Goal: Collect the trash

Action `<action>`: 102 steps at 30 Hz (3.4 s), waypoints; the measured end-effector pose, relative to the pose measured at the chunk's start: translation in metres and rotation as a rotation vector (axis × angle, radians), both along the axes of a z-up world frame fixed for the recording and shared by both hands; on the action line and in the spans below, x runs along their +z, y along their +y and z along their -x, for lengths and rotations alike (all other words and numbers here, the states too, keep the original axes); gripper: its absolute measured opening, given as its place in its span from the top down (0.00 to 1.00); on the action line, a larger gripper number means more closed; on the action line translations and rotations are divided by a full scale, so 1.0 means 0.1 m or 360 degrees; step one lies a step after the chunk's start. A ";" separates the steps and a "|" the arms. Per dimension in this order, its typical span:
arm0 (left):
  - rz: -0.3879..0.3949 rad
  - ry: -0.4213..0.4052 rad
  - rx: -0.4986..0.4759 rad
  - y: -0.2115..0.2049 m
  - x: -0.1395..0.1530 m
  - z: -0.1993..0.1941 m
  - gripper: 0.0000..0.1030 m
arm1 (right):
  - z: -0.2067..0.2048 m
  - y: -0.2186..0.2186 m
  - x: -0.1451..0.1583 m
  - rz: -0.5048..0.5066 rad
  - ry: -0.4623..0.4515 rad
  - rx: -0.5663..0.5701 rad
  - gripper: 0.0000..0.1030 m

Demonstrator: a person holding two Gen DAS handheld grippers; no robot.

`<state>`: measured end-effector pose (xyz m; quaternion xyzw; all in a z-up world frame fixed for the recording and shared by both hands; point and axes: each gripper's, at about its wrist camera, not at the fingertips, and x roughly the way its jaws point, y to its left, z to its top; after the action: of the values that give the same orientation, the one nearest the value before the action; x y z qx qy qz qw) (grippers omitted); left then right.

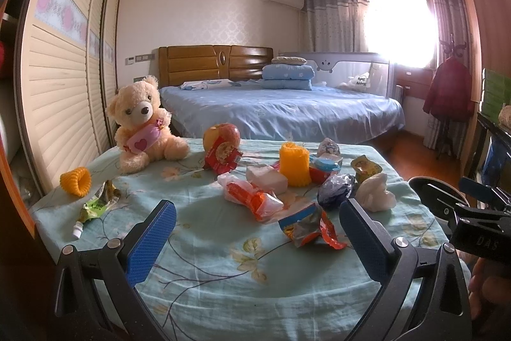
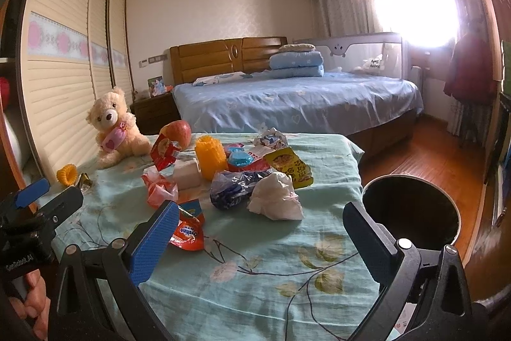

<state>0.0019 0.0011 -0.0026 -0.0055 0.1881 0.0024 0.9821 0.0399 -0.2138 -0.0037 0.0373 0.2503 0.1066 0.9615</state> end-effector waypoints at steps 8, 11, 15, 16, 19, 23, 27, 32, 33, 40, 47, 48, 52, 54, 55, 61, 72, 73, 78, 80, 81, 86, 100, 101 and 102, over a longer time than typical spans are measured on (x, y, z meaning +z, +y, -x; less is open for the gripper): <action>0.0003 -0.0001 0.0001 -0.01 0.00 0.00 0.01 | 0.00 0.00 -0.01 0.0002 0.0002 0.0001 0.00; 0.0002 0.0000 0.0000 0.00 0.00 0.00 0.01 | 0.00 0.01 -0.01 0.0004 -0.0001 0.0002 0.00; 0.0001 0.0001 -0.0001 -0.01 0.00 0.00 0.01 | -0.01 0.01 -0.01 0.0005 0.0000 0.0001 0.00; 0.0003 0.0001 -0.0003 0.00 0.00 0.00 0.01 | -0.01 0.01 -0.01 0.0005 0.0002 0.0000 0.00; 0.0002 0.0002 0.0000 0.00 0.00 0.00 0.01 | 0.00 0.01 -0.01 0.0004 0.0001 0.0000 0.00; 0.0009 0.0006 0.0004 0.01 -0.02 0.00 0.01 | -0.01 0.01 -0.02 0.0007 0.0005 0.0006 0.00; 0.0008 0.0008 0.0006 0.01 -0.03 0.00 0.01 | -0.01 0.01 -0.04 -0.0003 0.0014 0.0006 0.00; 0.0010 0.0015 0.0009 0.01 -0.04 -0.01 0.01 | -0.01 0.01 -0.05 -0.0001 0.0020 0.0007 0.00; 0.0008 0.0016 0.0009 0.01 -0.04 -0.01 0.01 | -0.01 0.01 -0.06 0.0000 0.0023 0.0007 0.00; 0.0012 0.0032 0.0006 0.03 -0.06 -0.03 0.01 | -0.04 -0.02 -0.09 -0.0011 0.0056 0.0012 0.00; -0.0018 0.0100 0.0001 -0.04 -0.11 -0.17 0.01 | -0.14 -0.07 -0.15 -0.0025 0.0125 0.0017 0.00; -0.0027 0.0113 -0.0002 -0.06 -0.11 -0.20 0.01 | -0.17 -0.08 -0.16 -0.0027 0.0139 0.0016 0.00; -0.0002 0.0196 -0.0041 -0.10 -0.13 -0.34 0.01 | -0.32 -0.15 -0.23 -0.0041 0.0227 0.0015 0.01; 0.0014 0.0242 -0.0062 -0.12 -0.14 -0.41 0.03 | -0.41 -0.18 -0.28 -0.0053 0.0267 0.0015 0.01; 0.0028 0.0274 -0.0076 -0.13 -0.16 -0.46 0.04 | -0.43 -0.19 -0.29 -0.0056 0.0280 0.0014 0.02; 0.0075 0.0418 -0.0140 -0.18 -0.21 -0.69 0.10 | -0.72 -0.20 -0.47 -0.0103 0.0461 0.0071 0.16; 0.0129 0.0601 -0.0198 -0.27 -0.40 -1.16 0.24 | -1.15 -0.20 -0.56 -0.0097 0.0610 0.0187 0.20; 0.0127 0.0611 -0.0203 -0.29 -0.41 -1.20 0.25 | -1.18 -0.19 -0.57 -0.0092 0.0622 0.0196 0.20; 0.0115 0.0652 -0.0227 -0.35 -0.49 -1.36 0.41 | -1.32 -0.13 -0.65 -0.0077 0.0677 0.0241 0.24; 0.0112 0.0673 -0.0246 -0.37 -0.53 -1.43 0.55 | -1.37 -0.11 -0.69 -0.0090 0.0707 0.0264 0.36; 0.0114 0.0682 -0.0257 -0.38 -0.54 -1.44 0.67 | -1.38 -0.10 -0.71 -0.0093 0.0720 0.0270 0.46; 0.0129 0.0706 -0.0319 -0.41 -0.58 -1.49 0.86 | -1.37 -0.14 -0.74 -0.0127 0.0740 0.0270 0.74; 0.0108 0.0615 -0.0507 -0.64 -0.43 -1.35 0.94 | -0.98 -0.53 -0.65 -0.0222 0.0675 0.0119 0.77; 0.0100 0.0613 -0.0526 -0.68 -0.43 -1.34 0.94 | -0.96 -0.57 -0.65 -0.0229 0.0674 0.0107 0.77; 0.0097 0.0614 -0.0536 -0.70 -0.43 -1.34 0.94 | -0.93 -0.62 -0.65 -0.0235 0.0672 0.0090 0.77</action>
<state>0.1363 -0.0692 -0.0451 -0.0030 0.3703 -0.1658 0.9140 0.1334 -0.2757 -0.0685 0.1220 0.4385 0.1412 0.8791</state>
